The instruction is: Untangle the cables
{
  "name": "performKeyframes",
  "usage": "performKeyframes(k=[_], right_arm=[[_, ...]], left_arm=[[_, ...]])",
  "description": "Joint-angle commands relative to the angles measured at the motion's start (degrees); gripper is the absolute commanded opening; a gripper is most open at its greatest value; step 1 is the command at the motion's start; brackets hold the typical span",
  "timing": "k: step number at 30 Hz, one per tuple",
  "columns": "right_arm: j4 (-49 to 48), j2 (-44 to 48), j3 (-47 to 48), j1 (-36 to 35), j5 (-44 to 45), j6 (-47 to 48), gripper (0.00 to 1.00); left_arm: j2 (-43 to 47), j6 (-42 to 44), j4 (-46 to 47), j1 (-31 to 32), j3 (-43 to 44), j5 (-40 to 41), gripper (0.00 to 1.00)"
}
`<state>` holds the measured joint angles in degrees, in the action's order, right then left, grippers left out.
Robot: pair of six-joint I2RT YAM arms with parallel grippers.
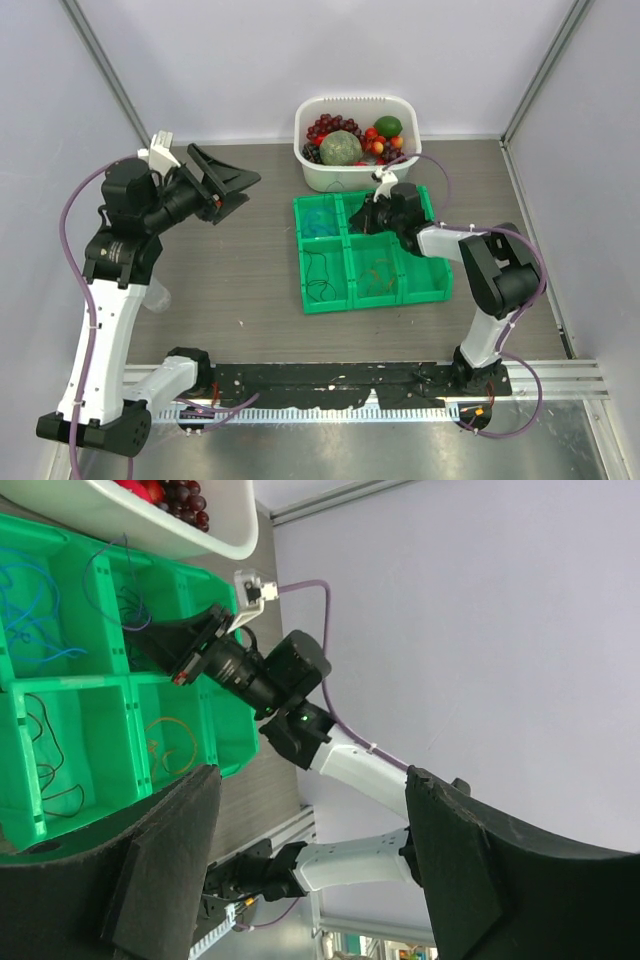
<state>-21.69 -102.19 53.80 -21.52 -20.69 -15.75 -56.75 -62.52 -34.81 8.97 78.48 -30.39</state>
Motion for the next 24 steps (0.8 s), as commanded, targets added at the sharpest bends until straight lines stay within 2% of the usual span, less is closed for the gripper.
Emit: performKeyframes(k=[1,2,7,12,18,24], right_arm=[[-12.59,2.69,-5.63,0.34,1.34,0.98,0.01],[-11.19,2.87,-5.55,0.34,3.18,0.98,0.01],[10.84,8.05,-0.81,0.07,10.39,0.46,0.01],[25.36,12.37,3.06,-0.01,14.79,-1.74,0.01],[43.81,9.30,11.05,-0.37,14.98,-2.54,0.02],[52.35,4.29,17.55,-0.81,16.47,-1.22,0.06]], left_arm=[[-0.02,1.79,-0.17,-0.27,2.91,-1.60,0.77],[-0.29,2.14,-0.43,-0.27,3.00,-1.60,0.78],[-0.82,2.40,-0.09,-0.36,2.73,-1.95,0.78],[-1.87,2.06,1.93,-0.45,1.77,-2.74,0.77],[-3.01,0.21,5.28,-0.62,0.89,-4.23,0.78],[-3.54,-0.14,5.54,-0.62,0.45,-5.11,0.78]])
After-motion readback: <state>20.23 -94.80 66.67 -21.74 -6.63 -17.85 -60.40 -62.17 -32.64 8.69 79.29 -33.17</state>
